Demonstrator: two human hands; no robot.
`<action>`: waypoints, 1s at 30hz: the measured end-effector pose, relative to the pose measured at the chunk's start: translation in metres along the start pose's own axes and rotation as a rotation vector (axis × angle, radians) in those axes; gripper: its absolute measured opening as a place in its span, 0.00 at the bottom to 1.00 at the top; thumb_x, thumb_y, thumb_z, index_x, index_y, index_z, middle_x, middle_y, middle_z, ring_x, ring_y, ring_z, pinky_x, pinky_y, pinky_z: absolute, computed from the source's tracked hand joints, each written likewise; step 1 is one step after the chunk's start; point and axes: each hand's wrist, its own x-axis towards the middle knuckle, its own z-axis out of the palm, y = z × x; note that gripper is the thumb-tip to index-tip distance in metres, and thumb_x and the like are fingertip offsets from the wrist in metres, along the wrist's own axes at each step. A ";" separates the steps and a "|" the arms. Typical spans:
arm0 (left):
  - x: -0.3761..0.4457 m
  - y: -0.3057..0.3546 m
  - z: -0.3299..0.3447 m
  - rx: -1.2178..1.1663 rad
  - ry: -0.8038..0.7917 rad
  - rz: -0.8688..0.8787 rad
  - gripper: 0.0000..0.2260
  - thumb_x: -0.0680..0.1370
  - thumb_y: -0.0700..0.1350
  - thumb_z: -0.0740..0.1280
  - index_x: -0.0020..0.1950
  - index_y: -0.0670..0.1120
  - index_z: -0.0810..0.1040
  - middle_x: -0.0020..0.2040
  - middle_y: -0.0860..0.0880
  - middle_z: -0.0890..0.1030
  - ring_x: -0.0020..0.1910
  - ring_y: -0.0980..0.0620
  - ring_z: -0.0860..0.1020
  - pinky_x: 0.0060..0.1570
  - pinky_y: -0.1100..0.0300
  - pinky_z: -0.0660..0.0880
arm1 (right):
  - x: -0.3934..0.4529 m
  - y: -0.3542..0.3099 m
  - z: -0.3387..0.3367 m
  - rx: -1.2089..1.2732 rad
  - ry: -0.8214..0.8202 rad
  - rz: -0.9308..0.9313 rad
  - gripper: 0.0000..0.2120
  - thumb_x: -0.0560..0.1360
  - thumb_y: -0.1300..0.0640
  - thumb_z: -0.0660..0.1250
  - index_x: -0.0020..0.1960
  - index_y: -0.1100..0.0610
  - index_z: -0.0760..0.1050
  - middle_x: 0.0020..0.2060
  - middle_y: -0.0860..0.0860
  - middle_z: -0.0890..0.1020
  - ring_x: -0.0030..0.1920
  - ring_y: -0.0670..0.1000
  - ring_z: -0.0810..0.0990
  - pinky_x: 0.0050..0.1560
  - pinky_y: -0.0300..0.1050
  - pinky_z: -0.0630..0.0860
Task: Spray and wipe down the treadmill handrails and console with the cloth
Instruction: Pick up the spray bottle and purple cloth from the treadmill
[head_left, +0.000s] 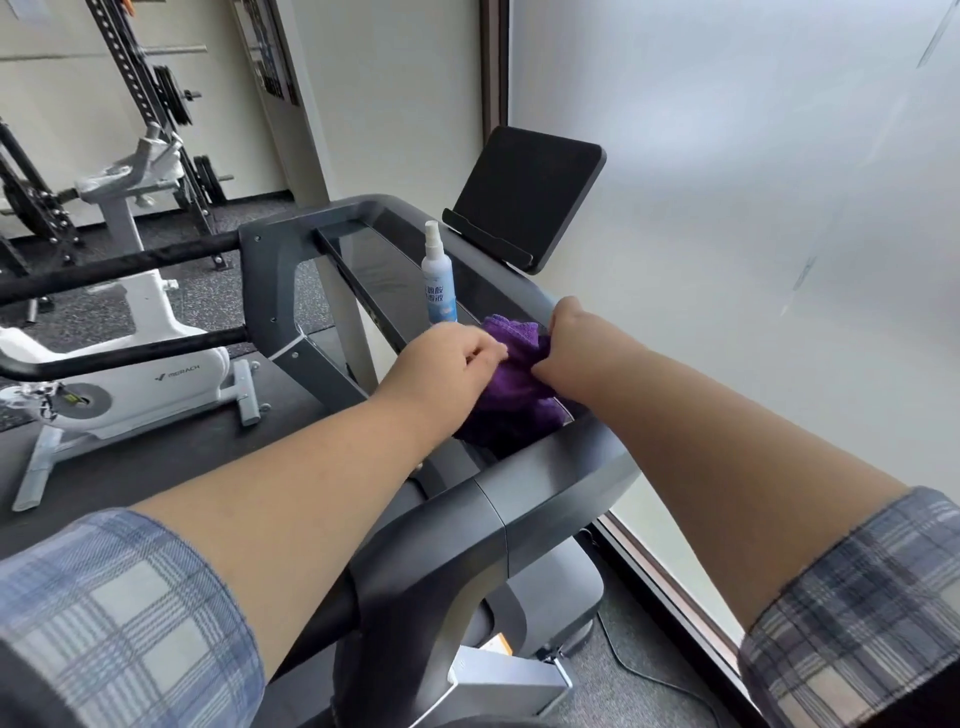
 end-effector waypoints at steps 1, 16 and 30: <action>0.005 -0.004 0.003 -0.027 0.052 -0.125 0.07 0.78 0.53 0.66 0.50 0.52 0.79 0.49 0.52 0.79 0.47 0.55 0.77 0.54 0.57 0.74 | 0.000 0.000 -0.001 -0.031 0.004 -0.006 0.20 0.75 0.53 0.71 0.58 0.59 0.64 0.42 0.54 0.76 0.40 0.57 0.77 0.40 0.48 0.71; 0.030 -0.018 -0.005 -0.293 0.050 -0.455 0.14 0.73 0.59 0.64 0.56 0.55 0.74 0.50 0.52 0.81 0.50 0.50 0.80 0.52 0.50 0.78 | -0.002 -0.003 -0.011 0.588 -0.142 0.051 0.41 0.72 0.35 0.71 0.77 0.51 0.60 0.68 0.53 0.73 0.61 0.54 0.75 0.57 0.46 0.70; 0.028 -0.026 -0.009 -0.480 0.020 -0.596 0.22 0.70 0.58 0.73 0.59 0.54 0.70 0.53 0.51 0.81 0.48 0.49 0.82 0.48 0.50 0.82 | 0.005 -0.015 -0.015 0.536 -0.067 0.016 0.10 0.77 0.56 0.61 0.45 0.56 0.80 0.33 0.51 0.80 0.33 0.53 0.79 0.35 0.42 0.78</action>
